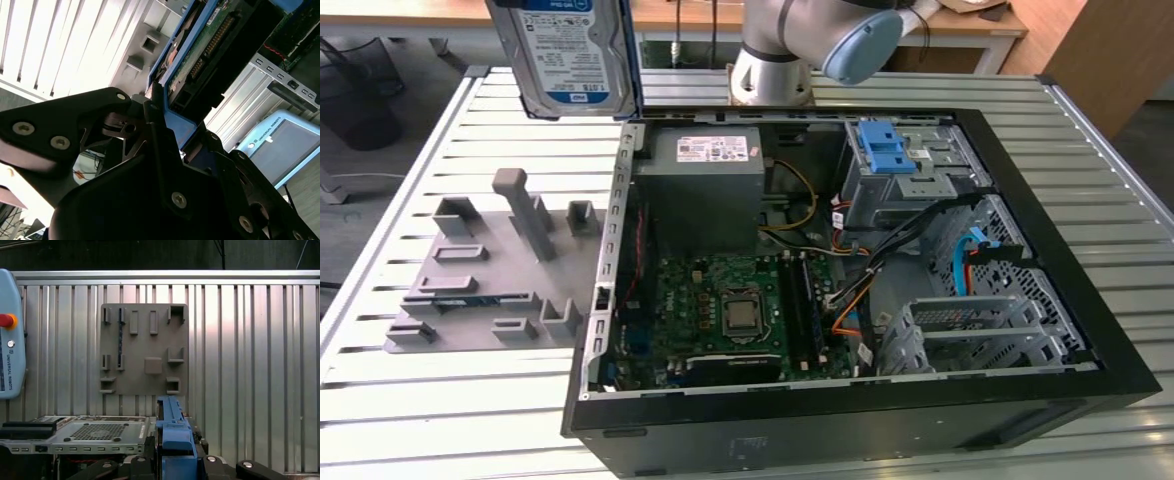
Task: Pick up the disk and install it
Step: 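Pick up the disk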
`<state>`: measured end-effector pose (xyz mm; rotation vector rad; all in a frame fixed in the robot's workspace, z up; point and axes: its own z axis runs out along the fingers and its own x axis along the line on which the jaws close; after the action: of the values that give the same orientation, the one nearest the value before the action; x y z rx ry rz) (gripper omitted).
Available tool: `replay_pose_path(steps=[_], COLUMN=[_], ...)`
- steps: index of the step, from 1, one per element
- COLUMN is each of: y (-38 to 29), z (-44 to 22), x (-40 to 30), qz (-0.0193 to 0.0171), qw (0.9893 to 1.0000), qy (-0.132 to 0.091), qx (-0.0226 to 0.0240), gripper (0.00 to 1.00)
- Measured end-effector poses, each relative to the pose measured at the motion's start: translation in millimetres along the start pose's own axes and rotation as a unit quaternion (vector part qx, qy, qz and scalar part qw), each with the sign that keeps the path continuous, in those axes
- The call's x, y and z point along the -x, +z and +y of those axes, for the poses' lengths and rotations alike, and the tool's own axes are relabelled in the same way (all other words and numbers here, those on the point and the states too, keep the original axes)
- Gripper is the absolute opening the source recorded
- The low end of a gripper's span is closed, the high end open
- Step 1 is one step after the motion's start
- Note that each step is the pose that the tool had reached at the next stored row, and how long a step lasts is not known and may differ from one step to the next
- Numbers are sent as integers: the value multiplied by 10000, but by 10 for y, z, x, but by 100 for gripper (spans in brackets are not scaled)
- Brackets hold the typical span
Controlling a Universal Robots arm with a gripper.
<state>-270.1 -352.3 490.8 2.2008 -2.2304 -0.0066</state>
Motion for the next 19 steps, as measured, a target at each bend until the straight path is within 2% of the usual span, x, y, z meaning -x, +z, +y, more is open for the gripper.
replay_pose_path(steps=[4, 7, 11, 14, 19], y=[1, 0, -2, -2, -2], z=[-8, -10, 2, 10, 11], x=[-81, -96, -100, -103, -104], qz=[0, -3, -69, -104, -112], qw=[10000, 10000, 10000, 9999, 9999], qy=[0, 0, -20, -26, -26], qx=[0, 1, -21, -38, -42], gripper=[36, 36, 36, 36, 36])
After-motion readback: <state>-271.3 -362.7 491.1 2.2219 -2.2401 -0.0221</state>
